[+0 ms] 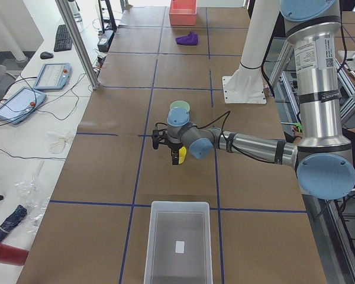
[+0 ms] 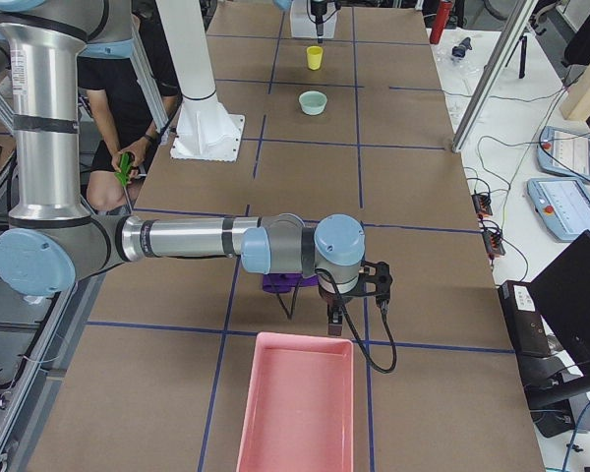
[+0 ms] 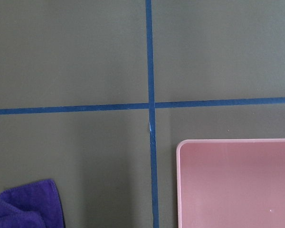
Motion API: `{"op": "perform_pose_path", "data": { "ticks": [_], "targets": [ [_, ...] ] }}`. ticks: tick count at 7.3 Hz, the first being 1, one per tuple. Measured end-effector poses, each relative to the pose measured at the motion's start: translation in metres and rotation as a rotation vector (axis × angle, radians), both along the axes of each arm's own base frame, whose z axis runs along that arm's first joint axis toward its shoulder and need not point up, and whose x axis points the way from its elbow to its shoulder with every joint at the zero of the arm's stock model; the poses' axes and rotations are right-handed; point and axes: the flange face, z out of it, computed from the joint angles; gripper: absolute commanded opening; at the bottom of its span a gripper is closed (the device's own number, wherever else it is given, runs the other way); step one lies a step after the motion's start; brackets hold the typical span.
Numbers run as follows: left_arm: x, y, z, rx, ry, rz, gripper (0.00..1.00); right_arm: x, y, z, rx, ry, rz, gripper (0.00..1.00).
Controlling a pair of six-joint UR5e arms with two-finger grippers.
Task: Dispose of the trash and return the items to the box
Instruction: 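Lower the left gripper around the yellow cup and close it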
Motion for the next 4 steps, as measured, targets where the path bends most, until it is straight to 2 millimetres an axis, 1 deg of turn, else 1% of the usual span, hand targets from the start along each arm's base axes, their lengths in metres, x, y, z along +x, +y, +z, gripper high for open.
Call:
{"op": "perform_pose_path", "data": {
  "ticks": [1,2,4],
  "targets": [
    [0.012,0.004,0.005,-0.005,0.002,0.003,0.96,0.0,0.0,0.0,0.001,0.001,0.0,1.0],
    [0.019,0.007,0.011,-0.002,0.002,0.004,0.83,0.0,0.0,0.0,0.002,0.002,0.0,1.0],
    [0.025,0.01,0.021,0.0,-0.003,0.008,0.52,0.0,0.0,0.0,0.002,0.002,-0.001,1.0]
  ]
}}
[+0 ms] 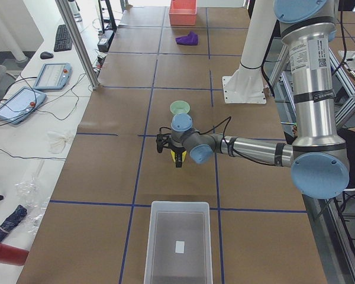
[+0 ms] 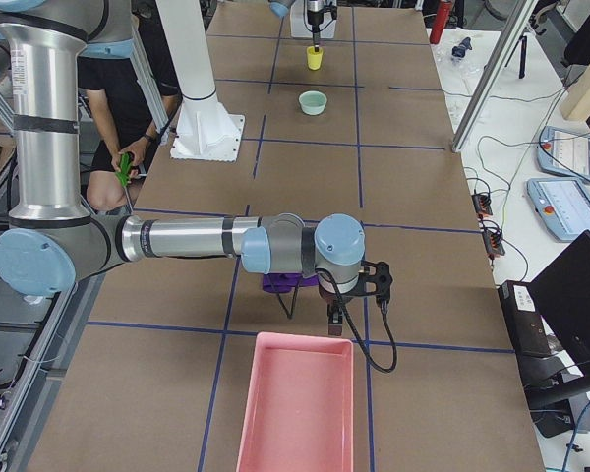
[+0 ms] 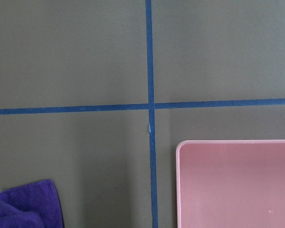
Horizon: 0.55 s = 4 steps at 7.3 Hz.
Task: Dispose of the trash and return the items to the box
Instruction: 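Lower the left gripper around the yellow cup and close it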
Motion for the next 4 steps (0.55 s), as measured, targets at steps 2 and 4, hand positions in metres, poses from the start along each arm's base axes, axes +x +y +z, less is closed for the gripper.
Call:
{"op": "perform_pose_path", "data": {
  "ticks": [2,4],
  "targets": [
    [0.007,0.0038,0.0018,0.0,-0.001,0.015,0.23,-0.0005,-0.0001,-0.0002,0.0,0.0,-0.001,1.0],
    [0.0107,0.0052,0.0032,0.005,-0.011,0.015,0.0,-0.0025,0.0,0.0003,-0.001,0.0,-0.005,1.0]
  ]
}}
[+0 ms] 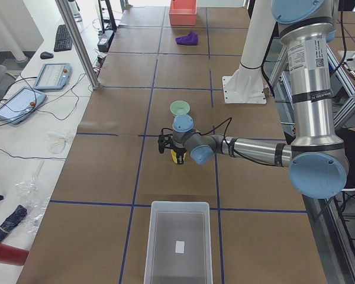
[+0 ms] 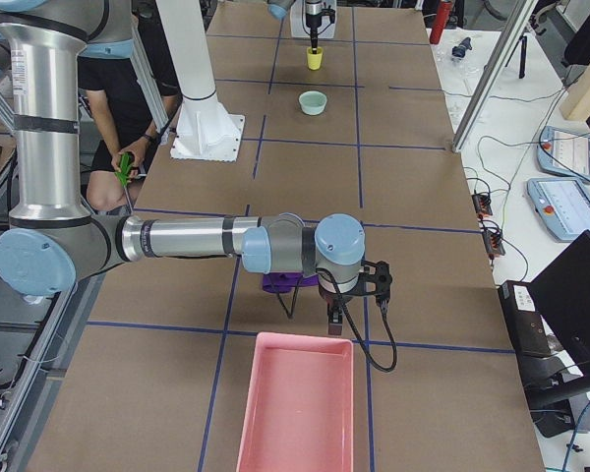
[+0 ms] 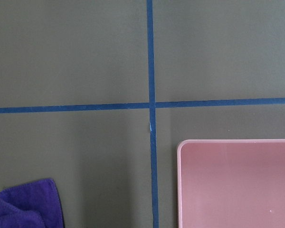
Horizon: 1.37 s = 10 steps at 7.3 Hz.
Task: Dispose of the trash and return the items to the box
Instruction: 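Lower the left gripper around the yellow cup and close it, then lift the yellow cup with the left gripper while the right reaches for the cloth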
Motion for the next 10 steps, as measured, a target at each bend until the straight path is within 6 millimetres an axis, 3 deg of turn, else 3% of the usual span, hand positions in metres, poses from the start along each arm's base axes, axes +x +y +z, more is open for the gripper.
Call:
{"op": "perform_pose_path", "data": {
  "ticks": [3,5,6,8,10],
  "targets": [
    [0.0,-0.001,-0.006,0.017,-0.003,-0.01,0.0,-0.012,-0.003,-0.012,0.024,0.001,-0.024,1.0],
    [-0.011,-0.005,-0.028,0.041,0.017,-0.03,0.0,-0.026,-0.007,-0.042,0.083,-0.004,-0.054,1.0],
    [-0.02,-0.009,-0.038,0.047,0.014,-0.043,0.0,-0.035,-0.009,-0.047,0.092,-0.015,-0.071,1.0],
    [-0.051,-0.023,-0.059,0.091,-0.042,-0.032,0.0,-0.075,-0.013,-0.048,0.082,-0.049,-0.109,1.0],
    [-0.104,-0.052,-0.076,0.143,-0.127,-0.028,0.0,-0.123,0.004,-0.047,0.081,-0.089,-0.059,1.0]
  ]
}}
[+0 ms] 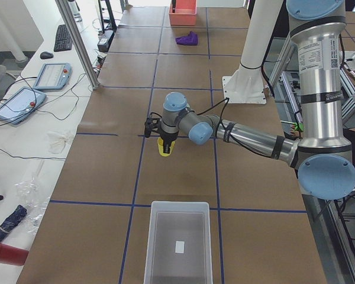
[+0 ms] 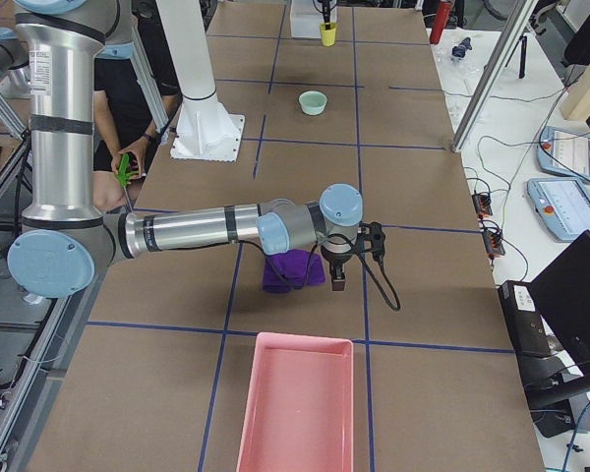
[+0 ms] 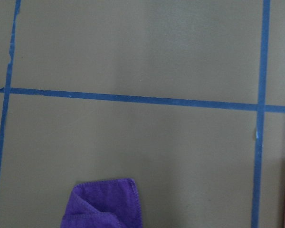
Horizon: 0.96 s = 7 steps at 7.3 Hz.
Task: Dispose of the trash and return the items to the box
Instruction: 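Lift the yellow cup with the left gripper while the right reaches for the cloth, then lower the right gripper onto the purple cloth and pinch it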
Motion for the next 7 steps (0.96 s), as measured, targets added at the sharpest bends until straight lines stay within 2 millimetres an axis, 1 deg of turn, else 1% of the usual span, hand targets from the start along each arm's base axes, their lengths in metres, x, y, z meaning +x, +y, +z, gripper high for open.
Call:
{"op": "perform_pose_path", "data": {
  "ticks": [1,2,3,4,5,6,7],
  "targets": [
    [-0.023,-0.015,-0.008,0.021,-0.035,0.005,0.0,-0.019,0.017,0.003,-0.014,-0.026,0.045,1.0],
    [-0.043,-0.03,-0.016,0.037,-0.063,0.01,0.0,-0.033,0.037,0.01,-0.038,-0.039,0.078,1.0],
    [-0.056,-0.04,-0.023,0.046,-0.082,0.013,0.0,-0.043,0.054,0.015,-0.074,-0.041,0.104,1.0],
    [-0.064,-0.046,-0.027,0.053,-0.091,0.014,0.0,-0.055,0.07,0.012,-0.126,-0.04,0.137,1.0],
    [-0.071,-0.049,-0.029,0.055,-0.096,0.008,0.0,-0.073,0.089,0.002,-0.171,-0.025,0.169,1.0],
    [-0.073,-0.051,-0.031,0.054,-0.098,0.006,0.0,-0.091,0.108,-0.006,-0.206,-0.008,0.188,1.0],
    [-0.076,-0.053,-0.031,0.052,-0.1,0.002,0.0,-0.11,0.124,-0.008,-0.228,0.004,0.198,1.0]
  ]
}}
